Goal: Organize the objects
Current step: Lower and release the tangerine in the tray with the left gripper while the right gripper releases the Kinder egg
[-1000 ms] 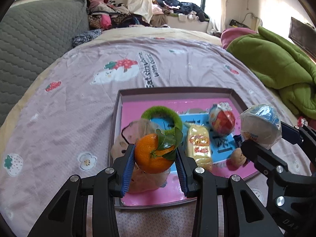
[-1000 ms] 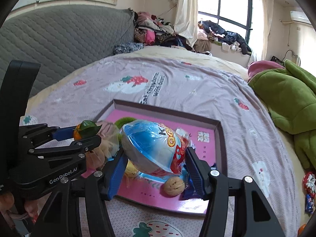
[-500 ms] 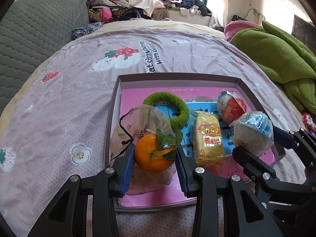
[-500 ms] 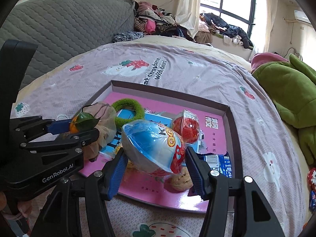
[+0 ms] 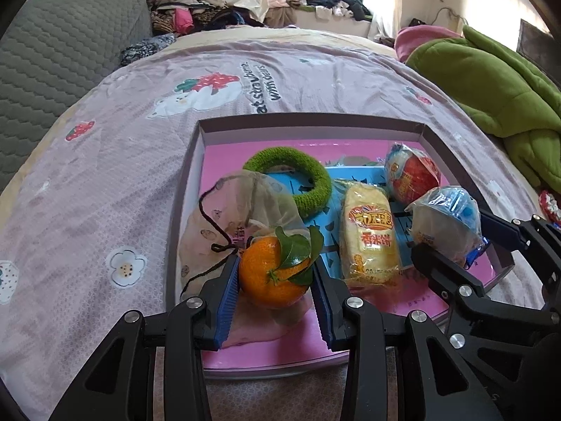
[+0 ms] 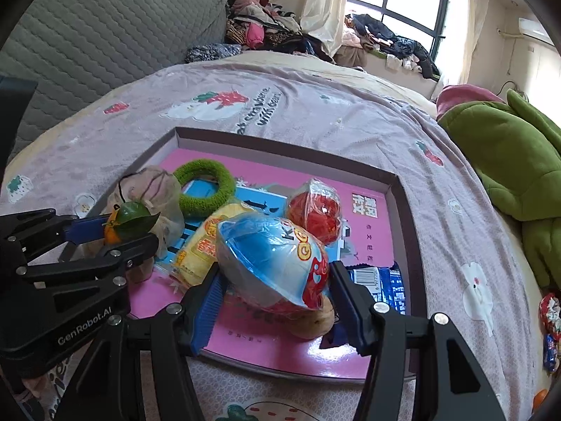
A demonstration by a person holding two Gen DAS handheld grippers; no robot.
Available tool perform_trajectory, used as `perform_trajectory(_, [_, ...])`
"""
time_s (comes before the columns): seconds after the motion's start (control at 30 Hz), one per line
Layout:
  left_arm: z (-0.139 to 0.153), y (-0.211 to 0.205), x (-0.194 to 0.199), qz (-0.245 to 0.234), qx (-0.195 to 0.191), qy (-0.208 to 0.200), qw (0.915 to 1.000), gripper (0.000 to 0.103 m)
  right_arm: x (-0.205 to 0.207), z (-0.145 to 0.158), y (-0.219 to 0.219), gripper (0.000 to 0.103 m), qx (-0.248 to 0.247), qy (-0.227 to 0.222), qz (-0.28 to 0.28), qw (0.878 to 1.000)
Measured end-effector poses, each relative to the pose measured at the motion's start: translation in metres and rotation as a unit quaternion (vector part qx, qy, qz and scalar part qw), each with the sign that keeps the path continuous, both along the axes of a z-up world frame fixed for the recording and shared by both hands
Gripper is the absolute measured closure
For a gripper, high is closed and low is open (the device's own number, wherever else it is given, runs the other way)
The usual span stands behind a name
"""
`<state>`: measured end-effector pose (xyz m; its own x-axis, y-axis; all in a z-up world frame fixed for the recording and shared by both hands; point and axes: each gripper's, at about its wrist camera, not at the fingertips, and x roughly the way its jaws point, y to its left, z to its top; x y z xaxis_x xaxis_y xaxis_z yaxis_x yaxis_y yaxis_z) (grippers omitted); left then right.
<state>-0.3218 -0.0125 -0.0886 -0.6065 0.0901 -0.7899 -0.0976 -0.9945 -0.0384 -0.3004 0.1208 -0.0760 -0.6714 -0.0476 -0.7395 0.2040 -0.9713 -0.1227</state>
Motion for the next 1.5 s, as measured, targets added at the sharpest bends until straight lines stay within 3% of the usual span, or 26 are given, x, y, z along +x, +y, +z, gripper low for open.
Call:
perform_trajectory(0.67, [-0.008,-0.001,0.003,-0.010,0.018,-0.028,0.9994,0.060,0.006,-0.003,-0.003,0.043,0.019,-0.006,0.008,1.000])
perform_trajectory(0.83, [-0.005,-0.004,0.008,-0.019,0.030,-0.033,0.9988,0.051,0.008,-0.001,-0.001,0.042,0.023,-0.002,0.009,1.000])
perform_trajectory(1.17, [0.003,-0.006,0.020,-0.028,0.035,-0.025,0.9987,0.045,0.018,0.011,0.012,0.041,-0.007,0.012,0.007,1.000])
perform_trajectory(1.5, [0.033,-0.007,0.037,-0.032,0.050,0.006,0.9982,0.043,0.028,0.034,0.033,0.040,-0.054,0.030,-0.008,0.998])
